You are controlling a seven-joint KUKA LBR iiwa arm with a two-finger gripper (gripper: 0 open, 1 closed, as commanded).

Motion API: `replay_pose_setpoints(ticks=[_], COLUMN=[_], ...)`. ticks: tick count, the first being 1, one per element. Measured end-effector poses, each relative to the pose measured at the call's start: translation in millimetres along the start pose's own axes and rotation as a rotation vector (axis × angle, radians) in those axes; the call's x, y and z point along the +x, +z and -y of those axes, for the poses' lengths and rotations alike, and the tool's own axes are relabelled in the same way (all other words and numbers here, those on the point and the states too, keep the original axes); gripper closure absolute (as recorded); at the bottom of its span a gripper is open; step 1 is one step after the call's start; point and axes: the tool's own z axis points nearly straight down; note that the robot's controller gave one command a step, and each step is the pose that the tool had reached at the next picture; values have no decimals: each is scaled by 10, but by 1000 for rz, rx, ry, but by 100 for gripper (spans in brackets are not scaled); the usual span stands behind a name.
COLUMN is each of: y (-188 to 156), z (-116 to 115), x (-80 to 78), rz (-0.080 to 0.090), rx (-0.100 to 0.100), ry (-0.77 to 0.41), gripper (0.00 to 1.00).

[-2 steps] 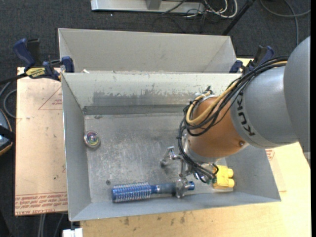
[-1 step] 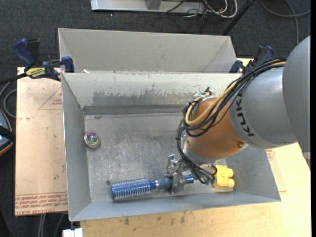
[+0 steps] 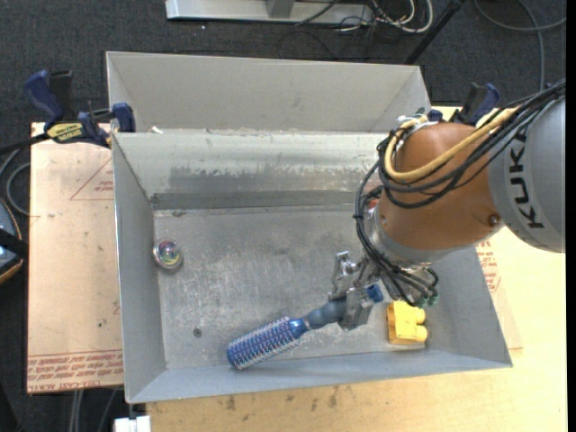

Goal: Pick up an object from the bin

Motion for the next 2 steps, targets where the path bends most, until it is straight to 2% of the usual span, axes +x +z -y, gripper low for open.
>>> replay_pose_setpoints(ticks=[1, 2], y=[-248, -238], z=[-44, -43], x=[-116, -110], rz=[-5, -7], rx=[-1, -2], ry=[-12, -11], gripper=[100, 0])
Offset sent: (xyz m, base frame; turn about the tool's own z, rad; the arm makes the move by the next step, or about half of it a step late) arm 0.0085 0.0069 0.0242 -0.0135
